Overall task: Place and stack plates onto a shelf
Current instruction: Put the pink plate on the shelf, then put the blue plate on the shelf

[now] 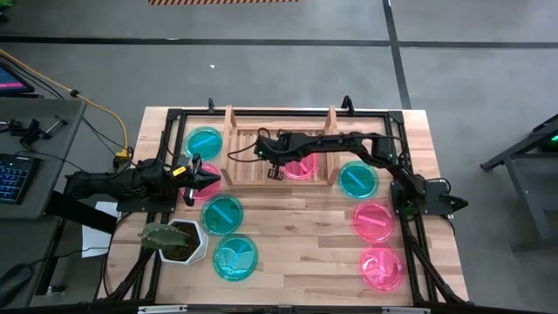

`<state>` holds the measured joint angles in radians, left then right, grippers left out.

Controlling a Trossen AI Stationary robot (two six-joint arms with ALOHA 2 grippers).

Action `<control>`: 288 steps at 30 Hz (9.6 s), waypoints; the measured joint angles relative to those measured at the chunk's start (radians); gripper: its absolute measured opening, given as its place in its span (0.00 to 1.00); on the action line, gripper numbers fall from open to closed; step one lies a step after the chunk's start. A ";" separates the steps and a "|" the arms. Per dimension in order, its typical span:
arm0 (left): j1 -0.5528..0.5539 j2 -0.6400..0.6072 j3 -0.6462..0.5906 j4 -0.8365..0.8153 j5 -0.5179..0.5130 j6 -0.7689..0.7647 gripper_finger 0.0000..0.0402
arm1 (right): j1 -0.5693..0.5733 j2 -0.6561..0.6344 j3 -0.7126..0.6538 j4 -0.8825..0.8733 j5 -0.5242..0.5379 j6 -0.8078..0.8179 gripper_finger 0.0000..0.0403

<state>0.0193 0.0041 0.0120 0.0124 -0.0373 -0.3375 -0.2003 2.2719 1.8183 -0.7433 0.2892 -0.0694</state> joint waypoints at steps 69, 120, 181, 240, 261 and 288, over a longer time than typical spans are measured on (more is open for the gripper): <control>0.000 0.000 0.000 0.000 0.000 0.000 0.00 | 0.191 -1.608 -1.141 0.610 0.024 0.070 0.00; 0.720 1.120 0.808 -0.847 -0.439 -0.053 0.35 | 0.226 -1.451 -1.142 0.567 0.088 0.065 0.00; 0.529 1.285 0.522 -0.458 -0.268 0.208 0.36 | 0.226 -1.414 -1.142 0.591 0.087 0.071 0.00; 0.529 1.399 0.578 -0.514 -0.341 0.130 0.00 | 0.226 -1.414 -1.142 0.591 0.086 0.089 0.00; 0.529 1.118 0.697 -0.797 -0.361 0.028 0.00 | 0.226 -1.414 -1.142 0.590 0.089 0.088 0.00; 0.529 0.913 0.751 -0.768 -0.425 0.014 0.00 | 0.226 -1.414 -1.142 0.591 0.092 0.065 0.00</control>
<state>0.5484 0.9173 0.7633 -0.7555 -0.4623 -0.3239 0.0261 0.8577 0.6765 -0.1528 0.3816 -0.0040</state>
